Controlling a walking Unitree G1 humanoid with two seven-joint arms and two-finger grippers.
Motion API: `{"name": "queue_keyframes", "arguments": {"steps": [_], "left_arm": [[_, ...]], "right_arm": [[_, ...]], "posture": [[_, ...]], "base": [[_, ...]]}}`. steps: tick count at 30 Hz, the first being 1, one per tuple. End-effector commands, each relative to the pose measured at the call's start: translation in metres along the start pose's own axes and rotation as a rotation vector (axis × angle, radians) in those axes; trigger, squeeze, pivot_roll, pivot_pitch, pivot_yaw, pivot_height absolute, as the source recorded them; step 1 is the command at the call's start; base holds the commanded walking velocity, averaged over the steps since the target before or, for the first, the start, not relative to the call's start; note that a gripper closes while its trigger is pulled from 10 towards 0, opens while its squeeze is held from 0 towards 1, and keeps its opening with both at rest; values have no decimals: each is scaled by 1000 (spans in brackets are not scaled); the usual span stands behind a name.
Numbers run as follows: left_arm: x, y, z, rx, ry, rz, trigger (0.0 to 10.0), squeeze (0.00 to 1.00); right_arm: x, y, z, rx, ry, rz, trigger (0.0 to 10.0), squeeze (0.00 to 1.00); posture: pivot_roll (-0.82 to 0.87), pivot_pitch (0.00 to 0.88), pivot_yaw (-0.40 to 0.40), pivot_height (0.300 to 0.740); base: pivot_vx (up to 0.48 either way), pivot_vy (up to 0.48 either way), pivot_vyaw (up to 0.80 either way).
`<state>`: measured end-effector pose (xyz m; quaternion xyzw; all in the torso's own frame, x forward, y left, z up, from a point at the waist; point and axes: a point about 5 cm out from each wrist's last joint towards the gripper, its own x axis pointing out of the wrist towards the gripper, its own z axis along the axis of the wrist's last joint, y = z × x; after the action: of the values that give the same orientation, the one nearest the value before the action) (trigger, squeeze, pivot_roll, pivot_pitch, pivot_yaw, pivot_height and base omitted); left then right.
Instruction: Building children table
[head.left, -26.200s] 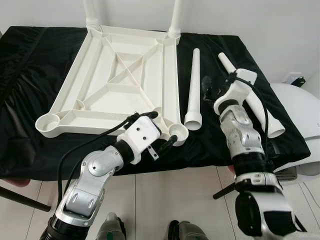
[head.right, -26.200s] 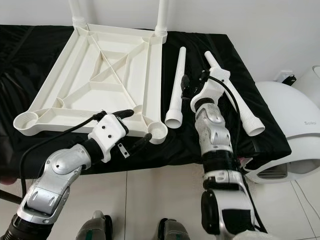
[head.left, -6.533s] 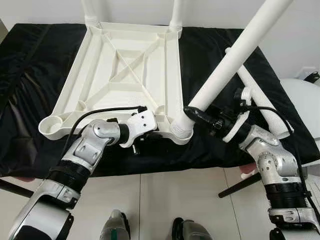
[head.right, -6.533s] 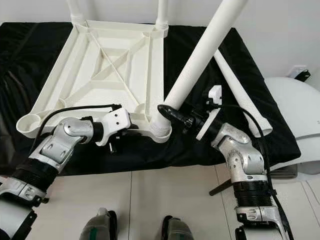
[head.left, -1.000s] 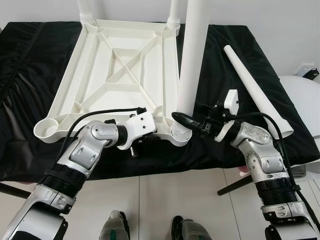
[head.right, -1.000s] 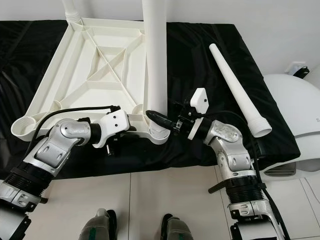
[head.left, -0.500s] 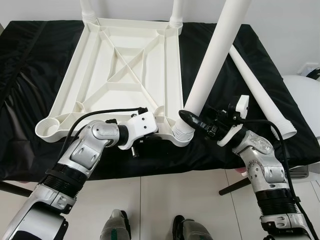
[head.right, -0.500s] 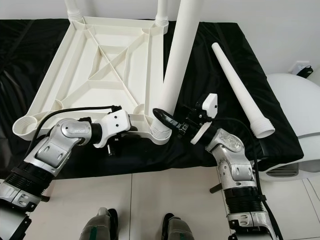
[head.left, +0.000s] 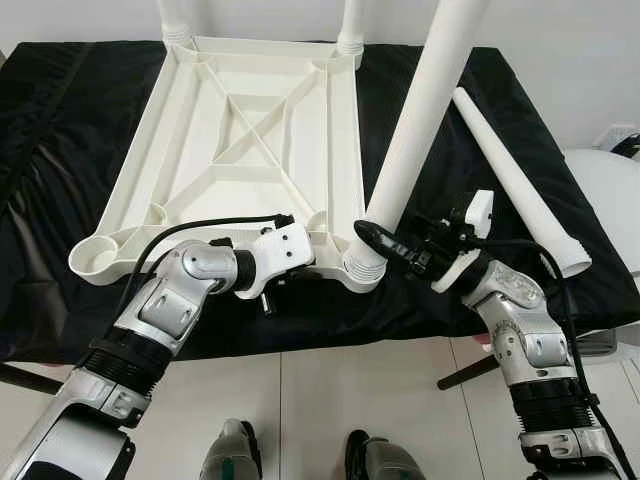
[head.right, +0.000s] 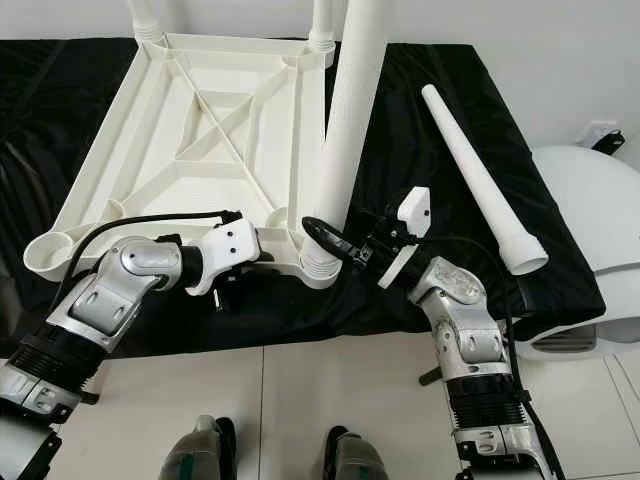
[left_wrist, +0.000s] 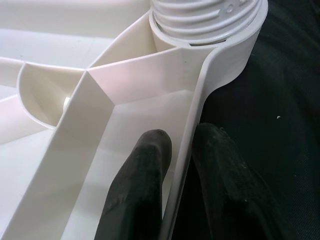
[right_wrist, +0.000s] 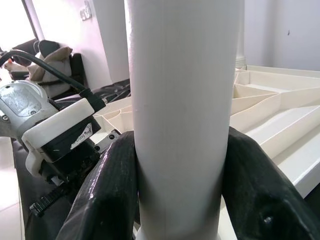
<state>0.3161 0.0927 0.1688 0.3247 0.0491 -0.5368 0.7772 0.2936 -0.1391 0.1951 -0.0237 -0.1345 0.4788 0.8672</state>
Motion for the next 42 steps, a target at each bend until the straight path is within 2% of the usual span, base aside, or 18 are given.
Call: {"name": "queue_keyframes", "arguments": {"steps": [1, 22, 42], "left_arm": [[3, -3, 10, 41, -34, -28, 10000, 0], [4, -2, 11, 44, -39, -33, 10000, 0], [3, -1, 11, 43, -34, -29, 10000, 0]], "right_arm": [[4, 14, -21, 62, 87, 50, 10000, 0], [-4, 24, -19, 71, 61, -25, 10000, 0], [-1, 34, -15, 39, 35, -106, 10000, 0]], "posture": [[87, 178, 9, 740], [74, 188, 16, 740], [78, 193, 15, 740]], "base": [[0, 0, 0], [0, 0, 0], [0, 0, 0]]}}
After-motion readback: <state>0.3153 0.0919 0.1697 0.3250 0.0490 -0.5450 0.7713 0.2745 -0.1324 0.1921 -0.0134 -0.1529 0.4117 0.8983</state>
